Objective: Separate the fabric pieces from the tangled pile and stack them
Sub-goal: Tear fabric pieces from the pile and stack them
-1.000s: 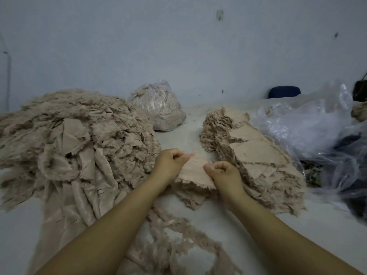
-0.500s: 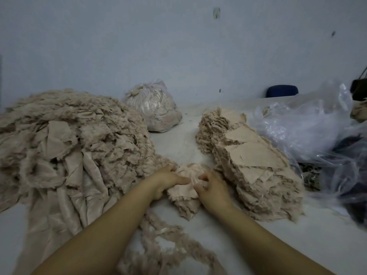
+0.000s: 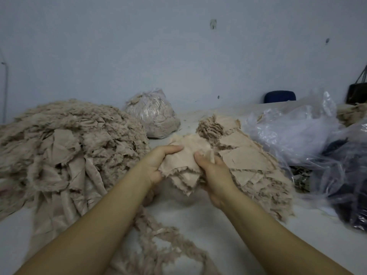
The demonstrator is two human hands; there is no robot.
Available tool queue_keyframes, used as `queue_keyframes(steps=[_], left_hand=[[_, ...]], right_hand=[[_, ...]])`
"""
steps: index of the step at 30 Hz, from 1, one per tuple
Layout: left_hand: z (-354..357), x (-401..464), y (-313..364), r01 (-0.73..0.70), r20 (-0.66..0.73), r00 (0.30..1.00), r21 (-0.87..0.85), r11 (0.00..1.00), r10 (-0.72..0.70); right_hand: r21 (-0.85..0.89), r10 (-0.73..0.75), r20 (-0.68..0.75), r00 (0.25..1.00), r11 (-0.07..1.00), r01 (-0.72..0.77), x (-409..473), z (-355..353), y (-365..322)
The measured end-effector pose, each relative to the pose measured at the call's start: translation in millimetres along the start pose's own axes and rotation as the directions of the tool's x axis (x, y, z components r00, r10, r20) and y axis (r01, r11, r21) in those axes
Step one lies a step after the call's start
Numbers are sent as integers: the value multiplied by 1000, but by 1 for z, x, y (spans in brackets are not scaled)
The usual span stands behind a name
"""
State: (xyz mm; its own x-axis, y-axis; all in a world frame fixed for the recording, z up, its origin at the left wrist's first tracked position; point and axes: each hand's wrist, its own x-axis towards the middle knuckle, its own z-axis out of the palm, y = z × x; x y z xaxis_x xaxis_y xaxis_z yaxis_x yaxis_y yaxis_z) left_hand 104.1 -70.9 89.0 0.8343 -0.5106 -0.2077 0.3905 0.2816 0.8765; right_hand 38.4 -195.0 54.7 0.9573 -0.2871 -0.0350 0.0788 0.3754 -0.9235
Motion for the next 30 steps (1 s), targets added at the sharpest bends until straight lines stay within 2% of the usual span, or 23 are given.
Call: queue_keyframes(steps=[3, 7, 10, 13, 14, 16, 18, 19, 21, 23, 25, 28, 30], left_hand=[[29, 12, 1, -36, 3, 999, -92, 995, 37], [72, 38, -6, -39, -11, 999, -51, 998, 39], [95, 57, -18, -6, -27, 1000, 12, 1000, 6], [102, 71, -36, 26, -91, 996, 74, 997, -19], [101, 74, -42, 41, -117, 993, 93, 995, -30], [100, 79, -51, 51, -165, 986, 98, 994, -34], [100, 82, -55, 47, -181, 983, 82, 996, -32], [101, 83, -55, 43, -179, 983, 73, 996, -29], [105, 83, -54, 34, -182, 983, 73, 997, -20], [108, 80, -54, 49, -185, 982, 109, 993, -28], [109, 76, -56, 33, -192, 981, 217, 976, 10], [105, 80, -59, -146, -161, 954, 489, 860, 254], [106, 81, -56, -233, -125, 922, 577, 783, 367]], right_hand=[[-44, -145, -145, 979, 989, 140, 14, -18, -36], [-272, -296, -267, 917, 936, 223, 36, -63, -83], [-498, -421, -277, 864, 832, 245, 48, -94, -97], [-658, -419, -227, 879, 732, 179, 54, -116, -91], [-726, -417, -211, 884, 672, 143, 54, -122, -86], [-890, -527, -131, 840, 436, 135, 50, -125, -76], [-934, -658, 76, 749, 215, 284, 46, -119, -69], [-933, -654, 165, 739, 140, 332, 47, -114, -68], [-957, -524, 231, 820, 29, 288, 52, -108, -67], [-979, -320, 201, 926, -44, 197, 58, -109, -65], [-984, -231, 175, 957, 2, 180, 60, -113, -63], [-964, -357, 141, 924, 165, 210, 58, -120, -61], [-935, -432, 74, 899, 284, 213, 58, -122, -66]])
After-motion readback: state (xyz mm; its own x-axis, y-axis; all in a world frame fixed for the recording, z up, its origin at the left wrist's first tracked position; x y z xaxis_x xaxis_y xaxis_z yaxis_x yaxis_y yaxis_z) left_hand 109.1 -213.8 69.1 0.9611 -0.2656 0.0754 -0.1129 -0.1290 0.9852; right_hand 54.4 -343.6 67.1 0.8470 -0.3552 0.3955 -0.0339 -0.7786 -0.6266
